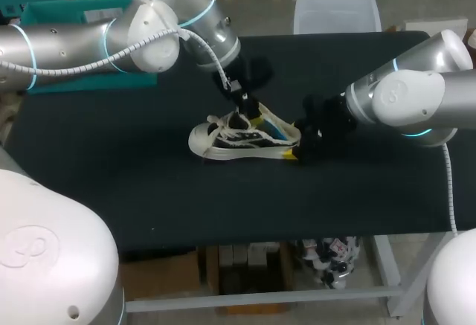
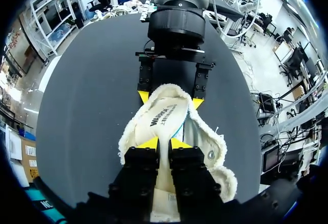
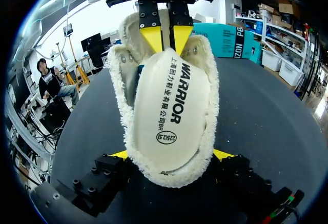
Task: Open the shoe tongue, take the insole out of the shoe, put the insole back into the shoe, and pack the shoe into the shoebox
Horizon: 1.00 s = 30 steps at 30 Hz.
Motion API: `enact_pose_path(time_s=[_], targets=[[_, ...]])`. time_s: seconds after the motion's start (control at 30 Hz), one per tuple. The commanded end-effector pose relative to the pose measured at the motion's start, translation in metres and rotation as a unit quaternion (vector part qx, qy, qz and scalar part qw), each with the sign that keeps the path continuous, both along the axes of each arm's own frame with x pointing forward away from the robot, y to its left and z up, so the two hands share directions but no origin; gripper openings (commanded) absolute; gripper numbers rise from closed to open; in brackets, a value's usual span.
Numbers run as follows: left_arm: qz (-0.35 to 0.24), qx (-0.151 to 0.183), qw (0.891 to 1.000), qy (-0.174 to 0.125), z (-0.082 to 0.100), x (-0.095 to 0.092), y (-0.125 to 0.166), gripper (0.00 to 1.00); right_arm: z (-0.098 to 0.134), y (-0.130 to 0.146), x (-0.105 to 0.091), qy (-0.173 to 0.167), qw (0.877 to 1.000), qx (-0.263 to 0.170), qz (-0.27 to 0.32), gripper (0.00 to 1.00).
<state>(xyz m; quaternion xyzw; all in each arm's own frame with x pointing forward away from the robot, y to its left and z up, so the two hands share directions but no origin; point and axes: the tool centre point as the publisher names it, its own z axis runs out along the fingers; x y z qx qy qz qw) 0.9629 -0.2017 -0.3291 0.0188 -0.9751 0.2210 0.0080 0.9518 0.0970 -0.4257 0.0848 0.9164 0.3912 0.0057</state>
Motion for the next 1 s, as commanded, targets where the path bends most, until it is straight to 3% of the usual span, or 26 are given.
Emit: enact_pose_path(time_s=[0.03, 0.4, 0.67, 1.0], targets=[[0.001, -0.007, 1.0, -0.001, 0.01, -0.003, 0.002, 0.0, -0.004, 0.001, 0.0, 0.001, 1.0, 0.001, 0.002, 0.0], [-0.009, -0.032, 0.999, -0.001, 0.023, -0.015, 0.007, 0.0, -0.004, 0.001, 0.0, 0.001, 1.0, 0.001, 0.002, 0.0], [-0.049, -0.067, 0.996, 0.012, 0.033, -0.021, 0.004, 0.0, -0.004, 0.001, 0.0, 0.001, 1.0, 0.001, 0.002, 0.0], [-0.097, -0.109, 0.989, -0.005, 0.062, -0.026, -0.008, 0.0, -0.004, 0.001, 0.0, 0.001, 1.0, 0.001, 0.002, 0.0]])
